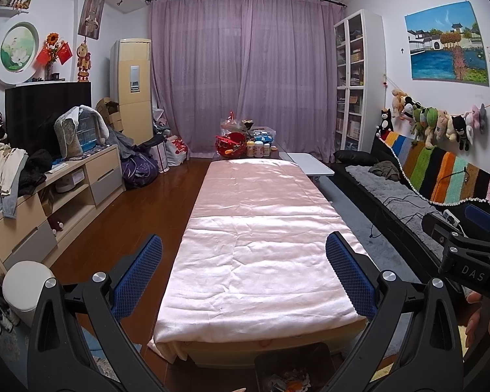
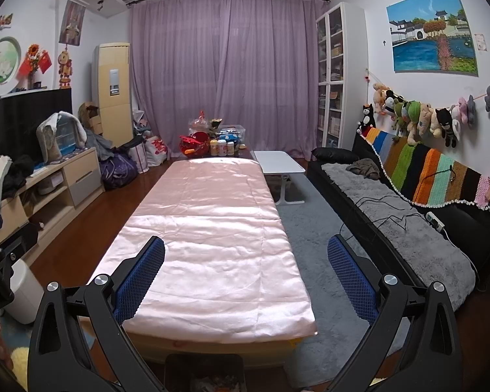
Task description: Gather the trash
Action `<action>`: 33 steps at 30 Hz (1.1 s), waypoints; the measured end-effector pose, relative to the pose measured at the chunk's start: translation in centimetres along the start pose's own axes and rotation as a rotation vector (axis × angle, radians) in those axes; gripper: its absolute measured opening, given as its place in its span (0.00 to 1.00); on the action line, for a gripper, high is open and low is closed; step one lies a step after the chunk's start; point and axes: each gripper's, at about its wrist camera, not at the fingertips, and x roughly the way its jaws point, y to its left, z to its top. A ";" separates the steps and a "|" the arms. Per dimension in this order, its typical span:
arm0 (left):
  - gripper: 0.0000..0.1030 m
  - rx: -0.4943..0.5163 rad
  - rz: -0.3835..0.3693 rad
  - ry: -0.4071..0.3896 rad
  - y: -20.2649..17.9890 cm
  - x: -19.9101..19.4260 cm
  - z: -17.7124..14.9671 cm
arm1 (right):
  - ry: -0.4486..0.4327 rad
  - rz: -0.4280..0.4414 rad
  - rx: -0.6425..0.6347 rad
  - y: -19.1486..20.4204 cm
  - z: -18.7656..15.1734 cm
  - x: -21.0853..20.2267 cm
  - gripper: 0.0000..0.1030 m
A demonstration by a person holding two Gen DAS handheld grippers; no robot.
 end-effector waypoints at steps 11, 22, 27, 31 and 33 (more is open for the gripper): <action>0.92 -0.001 0.002 0.000 0.0 -0.1 0.0 | 0.000 0.000 0.002 0.0 0.0 0.0 0.97; 0.92 0.000 0.001 -0.001 0.0 -0.1 -0.1 | 0.000 -0.003 0.003 0.0 0.0 -0.1 0.97; 0.92 -0.003 0.002 0.000 0.0 -0.1 -0.1 | 0.001 -0.002 0.003 0.0 0.0 -0.1 0.97; 0.92 -0.004 0.006 -0.001 0.2 -0.3 -0.1 | 0.001 -0.001 0.003 0.0 0.0 -0.1 0.97; 0.92 -0.005 0.005 -0.001 0.2 -0.3 -0.1 | 0.001 -0.002 0.003 0.0 -0.1 -0.1 0.97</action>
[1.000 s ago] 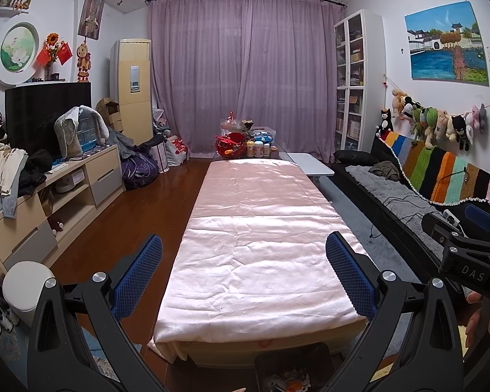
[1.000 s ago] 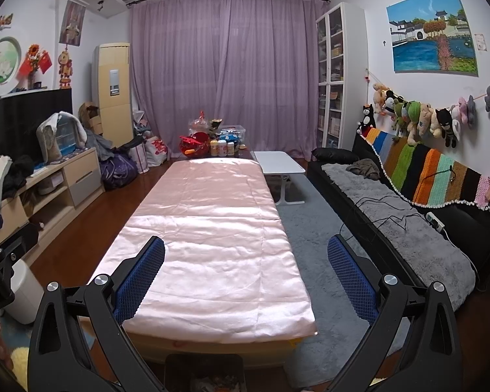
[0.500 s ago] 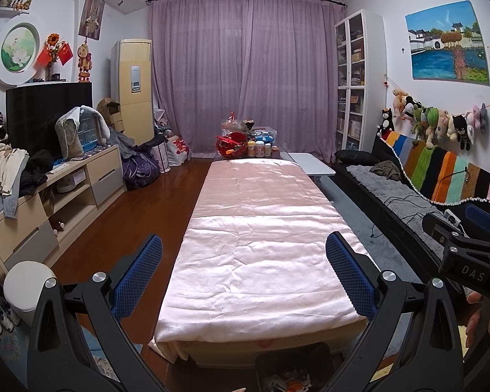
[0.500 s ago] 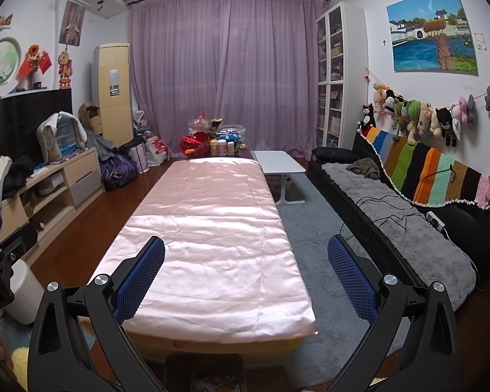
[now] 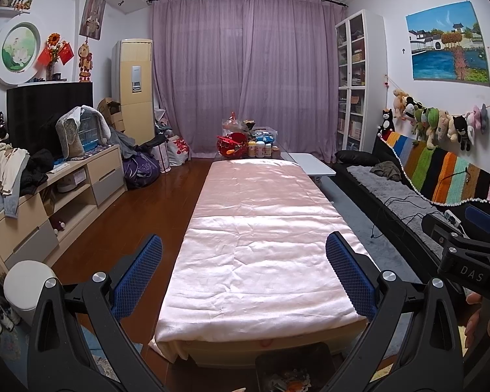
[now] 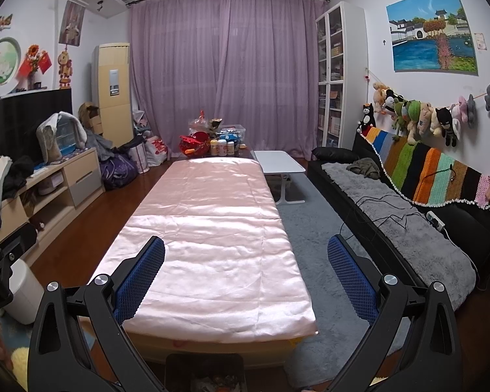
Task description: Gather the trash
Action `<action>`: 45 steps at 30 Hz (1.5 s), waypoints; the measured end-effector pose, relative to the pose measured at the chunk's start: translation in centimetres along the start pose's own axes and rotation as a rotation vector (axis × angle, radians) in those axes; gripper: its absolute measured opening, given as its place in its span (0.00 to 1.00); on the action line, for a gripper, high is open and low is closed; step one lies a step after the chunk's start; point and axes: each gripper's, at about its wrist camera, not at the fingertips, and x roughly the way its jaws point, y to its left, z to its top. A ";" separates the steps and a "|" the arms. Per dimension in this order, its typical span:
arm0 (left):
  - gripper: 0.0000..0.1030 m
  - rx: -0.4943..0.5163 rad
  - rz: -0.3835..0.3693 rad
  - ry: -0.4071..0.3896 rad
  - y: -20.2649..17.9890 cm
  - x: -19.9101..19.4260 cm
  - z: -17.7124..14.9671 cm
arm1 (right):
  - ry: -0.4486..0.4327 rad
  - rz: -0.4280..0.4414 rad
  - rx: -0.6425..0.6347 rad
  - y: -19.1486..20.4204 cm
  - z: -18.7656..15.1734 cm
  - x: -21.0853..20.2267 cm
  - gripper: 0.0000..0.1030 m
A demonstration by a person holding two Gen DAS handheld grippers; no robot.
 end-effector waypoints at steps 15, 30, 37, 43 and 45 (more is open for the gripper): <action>0.92 0.001 -0.001 0.000 0.0 0.0 0.0 | 0.002 0.000 0.000 0.0 0.0 0.0 0.97; 0.92 0.001 0.000 0.000 0.0 0.0 -0.1 | 0.002 -0.001 0.001 0.0 0.0 0.0 0.97; 0.92 0.004 0.035 -0.002 0.2 -0.3 0.1 | 0.004 -0.004 0.000 0.0 -0.1 0.0 0.97; 0.92 -0.005 0.049 0.015 0.3 -0.1 0.3 | 0.009 -0.009 0.001 0.0 0.0 0.1 0.97; 0.92 -0.010 0.041 0.017 0.3 0.0 0.2 | 0.008 -0.009 0.002 0.0 -0.1 0.2 0.97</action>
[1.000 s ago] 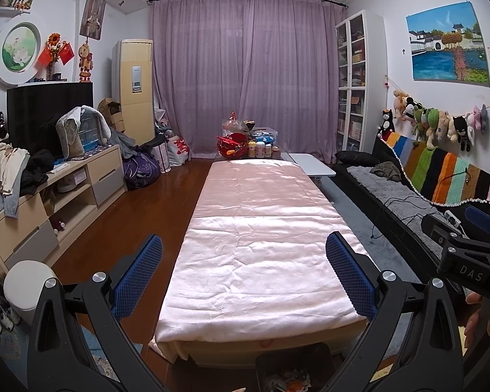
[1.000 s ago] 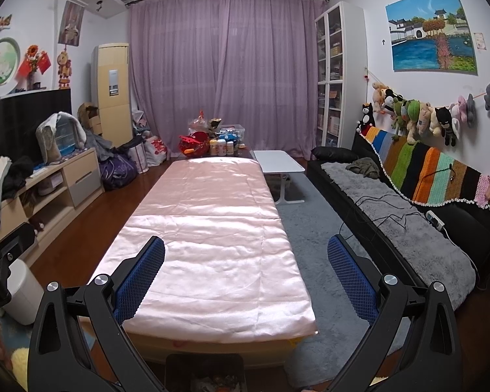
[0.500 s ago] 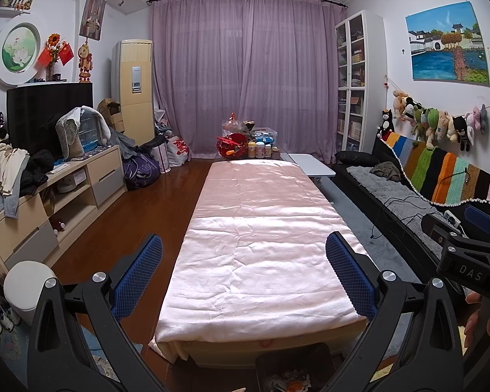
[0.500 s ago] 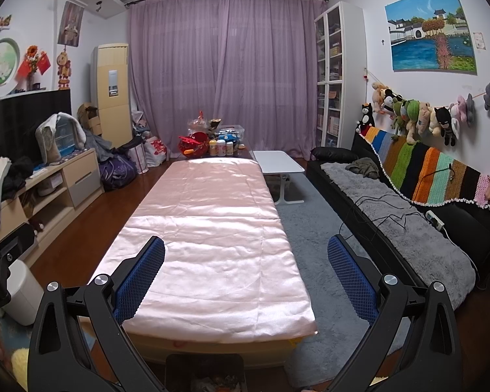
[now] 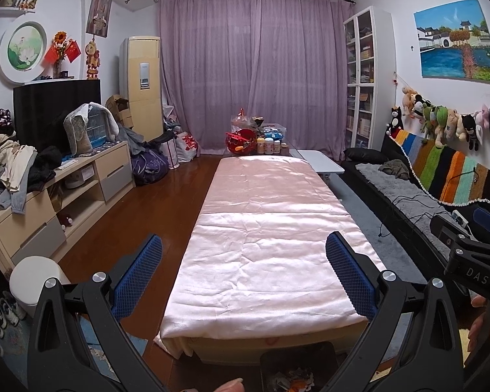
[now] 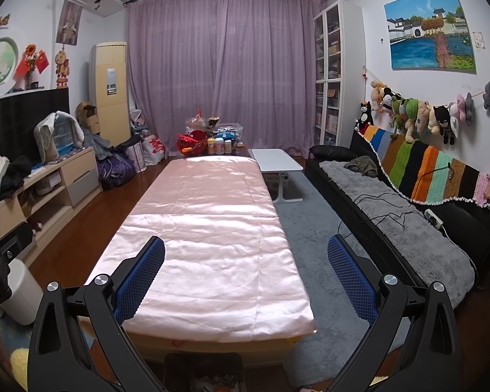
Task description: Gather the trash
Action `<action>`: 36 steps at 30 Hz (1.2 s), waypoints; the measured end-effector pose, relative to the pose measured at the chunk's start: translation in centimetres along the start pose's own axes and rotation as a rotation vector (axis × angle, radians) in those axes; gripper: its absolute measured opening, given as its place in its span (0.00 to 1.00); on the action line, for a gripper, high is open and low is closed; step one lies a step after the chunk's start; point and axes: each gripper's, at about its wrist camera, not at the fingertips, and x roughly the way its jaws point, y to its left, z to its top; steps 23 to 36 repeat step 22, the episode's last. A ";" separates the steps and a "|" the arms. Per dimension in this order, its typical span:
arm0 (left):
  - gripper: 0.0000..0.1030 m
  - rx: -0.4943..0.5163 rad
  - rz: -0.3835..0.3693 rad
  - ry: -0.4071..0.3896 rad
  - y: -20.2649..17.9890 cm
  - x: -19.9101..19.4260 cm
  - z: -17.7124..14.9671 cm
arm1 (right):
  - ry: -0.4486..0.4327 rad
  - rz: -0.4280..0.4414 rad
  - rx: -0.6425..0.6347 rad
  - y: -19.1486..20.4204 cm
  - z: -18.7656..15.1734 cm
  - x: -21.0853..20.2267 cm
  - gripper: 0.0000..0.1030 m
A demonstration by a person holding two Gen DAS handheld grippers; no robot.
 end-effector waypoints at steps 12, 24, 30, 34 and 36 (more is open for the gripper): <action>0.92 0.018 0.007 -0.014 -0.2 0.1 -0.1 | 0.002 0.002 -0.001 0.2 -0.2 0.0 0.97; 0.92 0.025 0.018 0.001 -0.5 0.3 0.0 | 0.002 0.002 -0.002 0.2 -0.2 0.0 0.97; 0.92 0.025 0.018 0.001 -0.5 0.3 0.0 | 0.002 0.002 -0.002 0.2 -0.2 0.0 0.97; 0.92 0.025 0.018 0.001 -0.5 0.3 0.0 | 0.002 0.002 -0.002 0.2 -0.2 0.0 0.97; 0.92 0.025 0.018 0.001 -0.5 0.3 0.0 | 0.002 0.002 -0.002 0.2 -0.2 0.0 0.97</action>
